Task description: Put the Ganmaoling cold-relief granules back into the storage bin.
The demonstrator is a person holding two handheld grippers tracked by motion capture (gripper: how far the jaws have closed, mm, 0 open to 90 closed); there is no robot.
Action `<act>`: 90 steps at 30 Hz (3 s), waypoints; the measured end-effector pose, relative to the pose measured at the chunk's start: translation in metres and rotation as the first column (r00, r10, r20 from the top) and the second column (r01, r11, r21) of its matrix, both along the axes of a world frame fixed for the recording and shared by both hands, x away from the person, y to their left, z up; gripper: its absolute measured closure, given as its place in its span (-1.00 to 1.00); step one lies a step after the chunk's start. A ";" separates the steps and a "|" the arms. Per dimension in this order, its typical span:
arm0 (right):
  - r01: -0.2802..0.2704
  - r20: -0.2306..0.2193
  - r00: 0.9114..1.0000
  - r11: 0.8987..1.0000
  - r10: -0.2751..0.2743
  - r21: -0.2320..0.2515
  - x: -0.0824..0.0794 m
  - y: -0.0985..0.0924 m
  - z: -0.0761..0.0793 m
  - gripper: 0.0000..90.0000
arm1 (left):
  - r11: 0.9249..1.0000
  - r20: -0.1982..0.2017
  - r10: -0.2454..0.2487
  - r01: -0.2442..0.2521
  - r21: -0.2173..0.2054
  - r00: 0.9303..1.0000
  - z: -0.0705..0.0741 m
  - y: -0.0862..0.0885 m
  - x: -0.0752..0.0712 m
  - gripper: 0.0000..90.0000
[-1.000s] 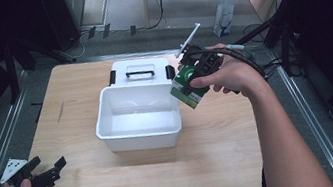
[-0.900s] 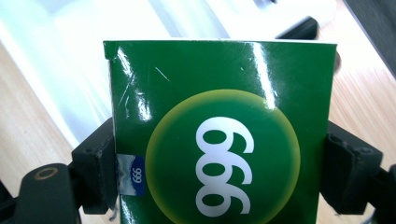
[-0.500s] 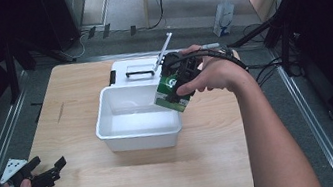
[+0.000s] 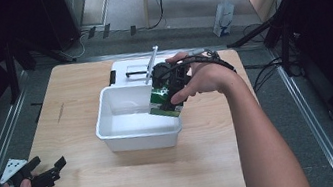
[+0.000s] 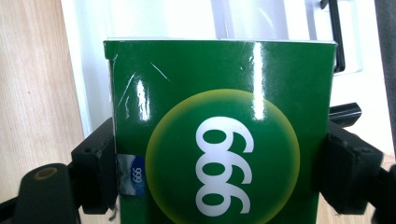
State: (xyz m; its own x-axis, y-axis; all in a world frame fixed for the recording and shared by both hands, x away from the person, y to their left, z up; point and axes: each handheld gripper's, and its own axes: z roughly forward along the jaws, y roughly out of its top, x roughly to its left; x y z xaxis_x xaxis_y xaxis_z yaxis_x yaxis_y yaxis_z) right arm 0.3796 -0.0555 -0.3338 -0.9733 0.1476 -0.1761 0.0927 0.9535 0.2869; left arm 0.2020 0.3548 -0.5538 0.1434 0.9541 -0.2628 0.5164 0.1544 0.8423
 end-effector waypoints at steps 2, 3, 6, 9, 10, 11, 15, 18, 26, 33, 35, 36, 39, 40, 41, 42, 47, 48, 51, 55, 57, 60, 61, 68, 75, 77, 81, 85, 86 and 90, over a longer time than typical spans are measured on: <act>-0.007 0.001 1.000 1.000 0.007 -0.006 0.000 0.000 -0.002 -0.65 | 1.000 0.001 0.002 -0.002 -0.004 1.000 0.000 0.000 0.000 -0.97; -0.009 0.003 1.000 1.000 0.009 -0.008 0.000 0.001 -0.003 -0.65 | 1.000 0.003 0.001 -0.001 -0.001 1.000 0.000 0.000 0.000 -0.97; -0.013 -0.004 1.000 1.000 0.013 -0.002 0.001 0.002 -0.007 -0.65 | 1.000 0.003 0.002 -0.002 -0.001 1.000 0.000 0.000 0.000 -0.97; -0.013 -0.009 1.000 1.000 0.013 0.012 0.001 0.003 -0.011 -0.65 | 1.000 0.003 0.001 -0.001 -0.002 1.000 0.000 0.000 0.000 -0.97; -0.020 -0.012 1.000 1.000 0.021 0.018 0.002 0.004 -0.012 -0.65 | 1.000 0.003 0.002 -0.002 -0.002 1.000 0.000 0.000 0.000 -0.97; -0.021 -0.012 1.000 1.000 0.021 0.016 0.002 0.005 -0.013 -0.65 | 1.000 0.003 0.001 -0.001 -0.002 1.000 0.000 0.000 0.000 -0.97; -0.039 -0.015 0.999 0.999 0.039 -0.001 0.003 0.009 -0.024 -0.65 | 1.000 0.005 0.002 -0.002 -0.003 1.000 0.000 0.000 0.000 -0.97; -0.053 -0.016 0.998 0.999 0.053 -0.008 0.004 0.010 -0.029 -0.65 | 1.000 0.004 0.002 -0.002 -0.003 1.000 0.000 0.000 0.000 -0.97; -0.047 -0.041 0.998 0.999 0.047 0.001 0.007 0.011 -0.049 -0.66 | 1.000 0.006 0.002 -0.002 -0.004 1.000 0.000 0.000 0.000 -0.97; -0.060 -0.061 0.996 0.998 0.060 -0.006 0.008 0.015 -0.071 -0.66 | 1.000 0.008 0.002 -0.002 -0.007 1.000 0.000 0.000 0.000 -0.97; -0.061 -0.069 0.996 0.998 0.060 -0.013 0.009 0.016 -0.078 -0.66 | 1.000 0.008 0.001 -0.001 -0.007 1.000 0.000 0.000 0.000 -0.97; -0.065 -0.070 0.996 0.998 0.063 -0.021 0.010 0.017 -0.082 -0.66 | 1.000 0.007 -0.001 0.001 -0.004 1.000 0.000 0.001 0.000 -0.97; -0.057 -0.076 0.996 0.998 0.055 -0.022 0.012 0.018 -0.091 -0.66 | 1.000 0.006 0.000 0.000 -0.008 1.000 0.000 0.000 0.000 -0.97; -0.046 -0.079 0.996 0.999 0.044 -0.027 0.012 0.018 -0.093 -0.66 | 1.000 0.005 0.000 0.000 -0.008 1.000 0.000 0.000 0.000 -0.97; -0.048 -0.079 0.996 0.998 0.046 -0.028 0.013 0.018 -0.099 -0.66 | 1.000 0.005 0.002 -0.001 -0.010 1.000 0.000 0.000 0.000 -0.97; -0.048 -0.079 0.996 0.998 0.046 -0.028 0.013 0.018 -0.099 -0.66 | 1.000 0.005 0.002 -0.001 -0.010 1.000 0.000 0.000 0.000 -0.97; -0.055 -0.090 0.995 0.997 0.050 -0.052 0.013 0.020 -0.107 -0.66 | 1.000 0.004 0.000 0.000 -0.008 1.000 0.000 0.001 0.000 -0.97; -0.058 -0.094 0.994 0.997 0.052 -0.058 0.012 0.020 -0.108 -0.66 | 1.000 0.003 0.001 -0.001 -0.008 1.000 0.000 0.001 0.000 -0.97; -0.055 -0.109 0.993 0.996 0.048 -0.065 0.012 0.021 -0.110 -0.66 | 1.000 0.004 0.001 -0.001 -0.010 1.000 0.000 0.001 0.000 -0.97; -0.034 -0.110 0.994 0.997 0.026 -0.072 0.011 0.021 -0.110 -0.67 | 1.000 0.004 0.002 -0.002 -0.011 1.000 0.000 0.001 0.000 -0.97; -0.005 -0.127 0.992 0.996 -0.006 -0.090 0.011 0.020 -0.110 -0.71 | 1.000 0.005 0.002 -0.002 -0.011 1.000 0.000 0.001 0.000 -0.97; 0.015 -0.118 0.993 0.998 -0.022 -0.060 0.012 0.017 -0.104 -0.75 | 1.000 0.006 0.005 -0.005 -0.014 1.000 0.000 0.001 0.000 -0.97; 0.023 -0.114 0.993 0.998 -0.030 -0.058 0.013 0.016 -0.102 -0.78 | 1.000 0.006 0.003 -0.003 -0.011 1.000 0.000 0.001 0.000 -0.97; 0.082 -0.117 0.990 0.996 -0.085 -0.030 0.013 0.010 -0.088 -0.97 | 1.000 0.005 0.002 -0.002 -0.010 1.000 0.000 0.001 0.000 -0.97; 0.107 -0.078 0.991 0.994 -0.106 0.008 0.006 0.002 -0.068 -1.00 | 1.000 0.006 0.005 -0.005 -0.008 1.000 0.000 0.001 0.000 -0.97; 0.107 -0.065 0.992 0.994 -0.105 0.018 0.003 0.000 -0.061 -1.00 | 1.000 0.007 0.005 -0.005 -0.008 1.000 0.000 0.001 0.000 -0.97; 0.125 -0.053 0.991 0.991 -0.123 0.054 -0.002 -0.007 -0.047 -1.00 | 1.000 0.008 0.007 -0.006 -0.007 1.000 0.000 0.000 0.000 -0.97; 0.146 -0.036 0.989 0.986 -0.144 0.077 -0.006 -0.021 -0.037 -1.00 | 1.000 0.010 0.009 -0.009 -0.009 1.000 -0.001 0.000 0.000 -0.97; 0.159 -0.031 0.987 0.984 -0.157 0.083 -0.008 -0.025 -0.035 -1.00 | 1.000 0.009 0.008 -0.008 -0.008 1.000 0.000 0.000 0.000 -0.97; 0.192 -0.026 0.981 0.974 -0.190 0.116 -0.011 -0.045 -0.027 -1.00 | 1.000 0.010 0.005 -0.005 -0.009 1.000 0.000 0.000 0.000 -0.97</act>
